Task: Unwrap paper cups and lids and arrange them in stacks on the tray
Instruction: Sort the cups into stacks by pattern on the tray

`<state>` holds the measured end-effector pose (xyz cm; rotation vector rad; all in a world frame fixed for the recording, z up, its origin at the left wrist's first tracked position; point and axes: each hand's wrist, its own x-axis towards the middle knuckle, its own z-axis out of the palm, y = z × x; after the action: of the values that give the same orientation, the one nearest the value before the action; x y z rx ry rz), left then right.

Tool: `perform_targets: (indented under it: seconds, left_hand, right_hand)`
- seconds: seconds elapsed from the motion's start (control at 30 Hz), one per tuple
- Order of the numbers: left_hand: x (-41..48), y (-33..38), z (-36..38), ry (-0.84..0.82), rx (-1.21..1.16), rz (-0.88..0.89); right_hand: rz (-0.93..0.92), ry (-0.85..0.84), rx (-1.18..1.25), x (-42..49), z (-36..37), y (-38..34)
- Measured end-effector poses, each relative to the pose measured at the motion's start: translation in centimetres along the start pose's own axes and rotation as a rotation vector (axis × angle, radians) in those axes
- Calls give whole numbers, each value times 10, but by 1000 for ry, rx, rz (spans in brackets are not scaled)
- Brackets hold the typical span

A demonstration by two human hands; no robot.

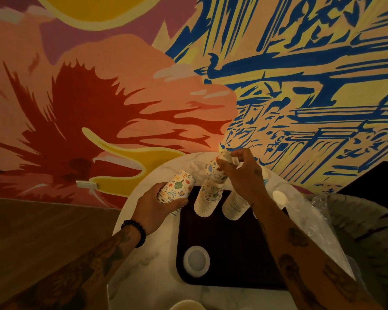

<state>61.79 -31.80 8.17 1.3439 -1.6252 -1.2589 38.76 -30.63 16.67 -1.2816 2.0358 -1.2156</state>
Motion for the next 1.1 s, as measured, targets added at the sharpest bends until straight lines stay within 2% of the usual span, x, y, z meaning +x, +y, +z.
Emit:
perform_targets:
  seconds: [0.13,0.33,0.43,0.6,0.83,1.1]
  left_hand:
    - [1,2,1,2,7,3]
    - [0,8,4,-1,2,33]
    - [-1,12,5,-11,20,55]
    - [-2,19,10,-31,5,77]
    - [-4,28,15,-47,7,124]
    - [-4,27,12,-44,23,132]
  right_hand:
    - [-10,-61,-122,-3,10,16]
    - [8,-268,-432,-13,21,39]
    - [35,-264,-453,-12,18,40]
    - [-10,-125,-290,-17,14,24]
    - [125,-308,80,-27,21,-4]
    - [148,-349,153,-28,26,-4]
